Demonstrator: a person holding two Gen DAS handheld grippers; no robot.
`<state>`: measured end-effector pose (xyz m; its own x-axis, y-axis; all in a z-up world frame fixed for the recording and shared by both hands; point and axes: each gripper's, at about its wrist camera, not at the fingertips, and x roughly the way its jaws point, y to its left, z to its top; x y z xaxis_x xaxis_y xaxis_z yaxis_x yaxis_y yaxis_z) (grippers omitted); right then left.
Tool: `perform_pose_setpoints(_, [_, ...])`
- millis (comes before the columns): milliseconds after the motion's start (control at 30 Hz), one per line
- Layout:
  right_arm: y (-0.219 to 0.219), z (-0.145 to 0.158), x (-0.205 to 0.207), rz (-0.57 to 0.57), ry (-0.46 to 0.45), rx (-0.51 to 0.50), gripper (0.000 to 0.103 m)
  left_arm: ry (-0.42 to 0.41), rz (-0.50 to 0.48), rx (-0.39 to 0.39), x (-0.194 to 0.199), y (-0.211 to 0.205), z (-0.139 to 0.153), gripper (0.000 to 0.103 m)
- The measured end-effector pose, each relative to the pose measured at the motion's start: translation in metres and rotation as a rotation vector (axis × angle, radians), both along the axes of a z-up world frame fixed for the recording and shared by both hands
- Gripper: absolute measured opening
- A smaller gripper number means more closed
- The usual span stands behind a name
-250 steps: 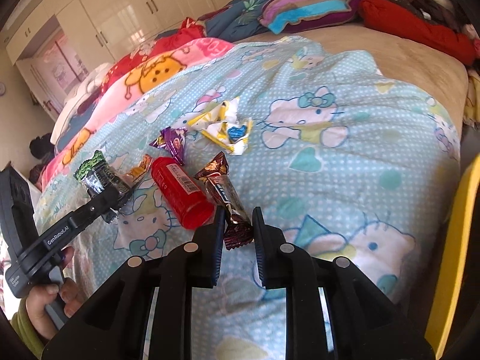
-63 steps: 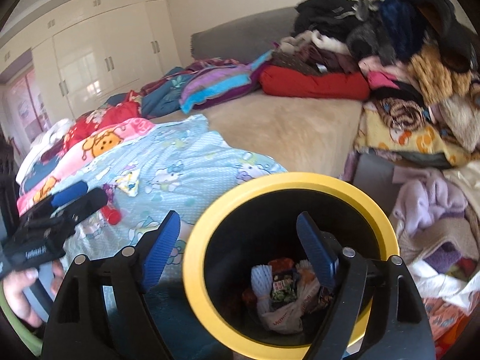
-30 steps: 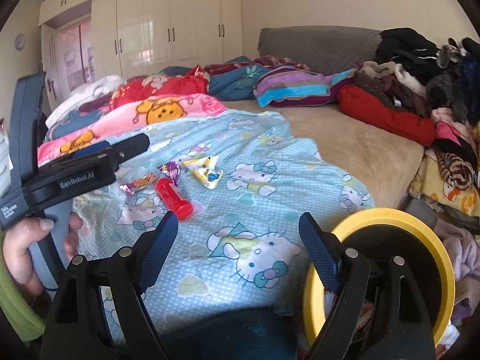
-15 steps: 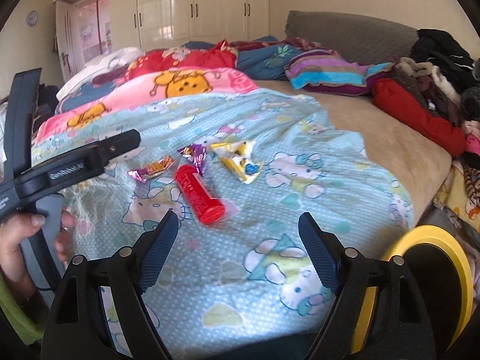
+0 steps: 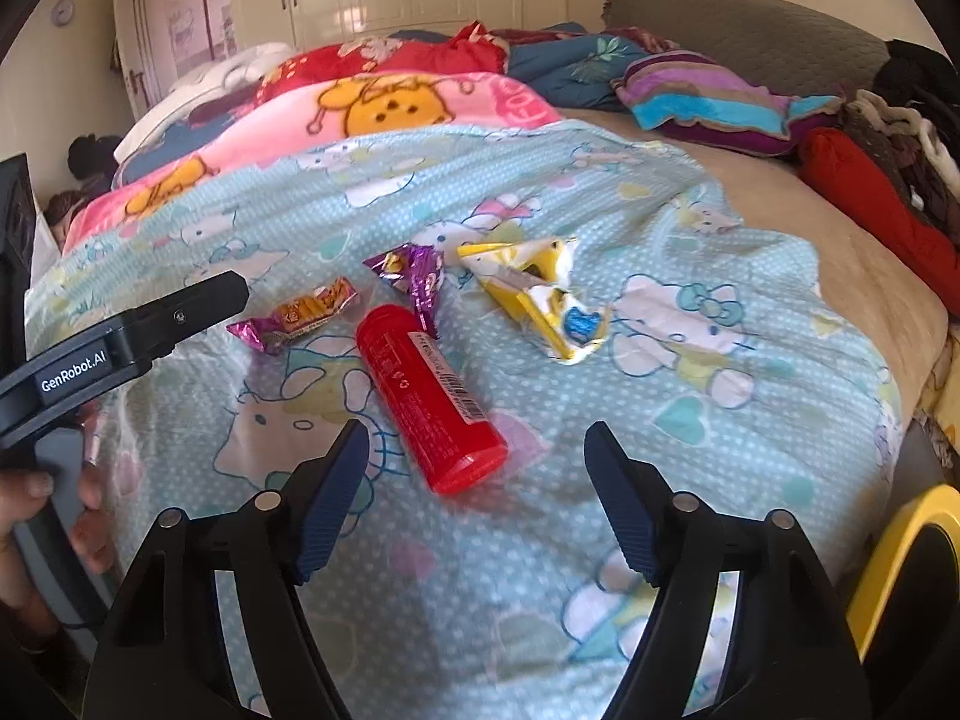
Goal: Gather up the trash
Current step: 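Grasp the orange candy wrapper with the left tool while the right tool grasps the red tube, then carry the orange wrapper and red tube over the yellow bin and lower them in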
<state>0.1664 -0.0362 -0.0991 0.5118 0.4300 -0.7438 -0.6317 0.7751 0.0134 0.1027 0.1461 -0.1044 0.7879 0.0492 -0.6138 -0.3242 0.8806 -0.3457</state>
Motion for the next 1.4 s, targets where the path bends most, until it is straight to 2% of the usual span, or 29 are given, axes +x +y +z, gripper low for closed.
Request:
perform_pose_setpoints(267, [0.013,-0.015,0.012,-0.017,0.024,-0.015,0.061,0.014,0.009,-0.065,0.008,0.006,-0.010,0.057])
perform_pose_setpoints(400, [0.011,-0.020,0.016,-0.021,0.062,0.005,0.047,0.031,0.001,-0.089,0.014,0.005,-0.017,0.057])
perform_pose_setpoints(467, [0.010,-0.020,0.013,-0.017,0.067,0.009,0.045,0.039,0.005,-0.100,0.016,0.005,-0.020,0.048])
perform_pose_setpoints(600, [0.001,-0.014,0.006,-0.016,0.073,0.049,0.041,0.050,0.000,-0.107,0.019,0.004,-0.023,0.040])
perform_pose_setpoints(733, [-0.011,-0.002,-0.004,-0.015,0.081,0.110,0.040,0.052,0.000,-0.108,0.018,0.004,-0.024,0.024])
perform_pose_setpoints(1000, [-0.042,0.015,-0.026,-0.027,0.077,0.169,0.039,0.033,-0.047,-0.080,0.012,-0.012,-0.013,0.021])
perform_pose_setpoints(1267, [-0.074,0.025,-0.038,-0.075,0.073,0.203,0.038,-0.021,-0.101,-0.020,0.002,-0.036,0.016,0.021])
perform_pose_setpoints(1400, [-0.092,0.031,-0.036,-0.113,0.101,0.244,0.038,-0.049,-0.130,-0.011,0.000,-0.047,0.031,0.021])
